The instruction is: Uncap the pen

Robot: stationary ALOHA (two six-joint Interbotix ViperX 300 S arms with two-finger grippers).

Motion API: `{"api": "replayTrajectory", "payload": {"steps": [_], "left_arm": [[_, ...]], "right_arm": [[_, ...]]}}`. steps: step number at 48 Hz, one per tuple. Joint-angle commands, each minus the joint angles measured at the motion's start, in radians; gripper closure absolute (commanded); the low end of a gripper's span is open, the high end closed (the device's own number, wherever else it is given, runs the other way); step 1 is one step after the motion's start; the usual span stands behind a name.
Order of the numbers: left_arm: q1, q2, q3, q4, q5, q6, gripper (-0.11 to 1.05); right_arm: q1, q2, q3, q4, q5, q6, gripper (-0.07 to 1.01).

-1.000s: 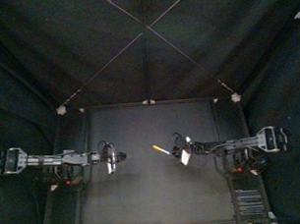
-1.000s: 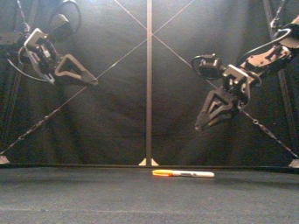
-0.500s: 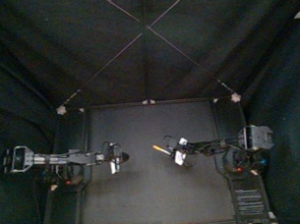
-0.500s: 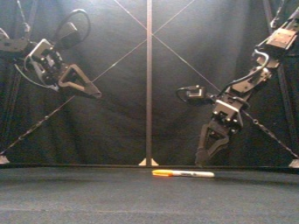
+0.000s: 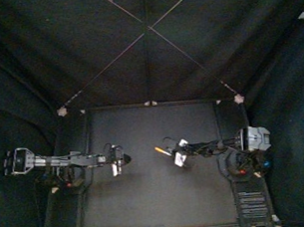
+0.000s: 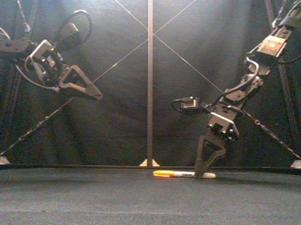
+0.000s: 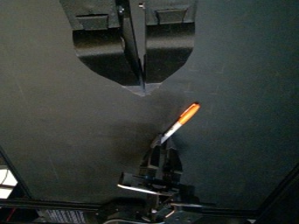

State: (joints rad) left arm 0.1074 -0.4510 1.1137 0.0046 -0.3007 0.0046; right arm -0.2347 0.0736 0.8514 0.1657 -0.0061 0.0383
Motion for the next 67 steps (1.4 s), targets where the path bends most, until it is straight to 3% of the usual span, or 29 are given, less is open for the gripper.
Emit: {"api": "replayTrajectory", "payload": {"steps": [1, 10, 26, 33, 46, 53, 61, 67], "left_arm": [[0.002, -0.002, -0.031, 0.000, -0.009, 0.0000, 0.54], [0.003, -0.002, -0.038, -0.002, -0.009, -0.0015, 0.47], [-0.012, 0.003, -0.063, 0.002, -0.009, 0.0000, 0.11], [-0.014, 0.003, -0.066, 0.009, -0.009, 0.0000, 0.01], [-0.021, 0.048, -0.112, 0.009, -0.009, 0.0000, 0.00], [-0.029, 0.107, -0.156, 0.006, -0.009, -0.0061, 0.00], [-0.029, 0.169, -0.199, -0.014, -0.009, -0.0061, 0.00], [-0.029, 0.195, -0.224, -0.054, -0.009, -0.0107, 0.01]], "right_arm": [[0.002, -0.011, -0.011, -0.002, 0.018, 0.002, 0.34], [0.012, -0.025, -0.021, -0.006, 0.021, 0.000, 0.49], [0.098, -0.163, -0.098, -0.110, 0.046, 0.000, 0.49], [0.114, -0.222, -0.117, -0.138, 0.048, 0.000, 0.49], [0.138, -0.272, -0.135, -0.172, -0.006, 0.000, 0.49], [0.140, -0.268, -0.146, -0.181, -0.021, -0.002, 0.49], [0.144, -0.264, -0.146, -0.187, -0.021, -0.002, 0.49], [0.152, -0.256, -0.147, -0.189, -0.021, -0.005, 0.49]]}}
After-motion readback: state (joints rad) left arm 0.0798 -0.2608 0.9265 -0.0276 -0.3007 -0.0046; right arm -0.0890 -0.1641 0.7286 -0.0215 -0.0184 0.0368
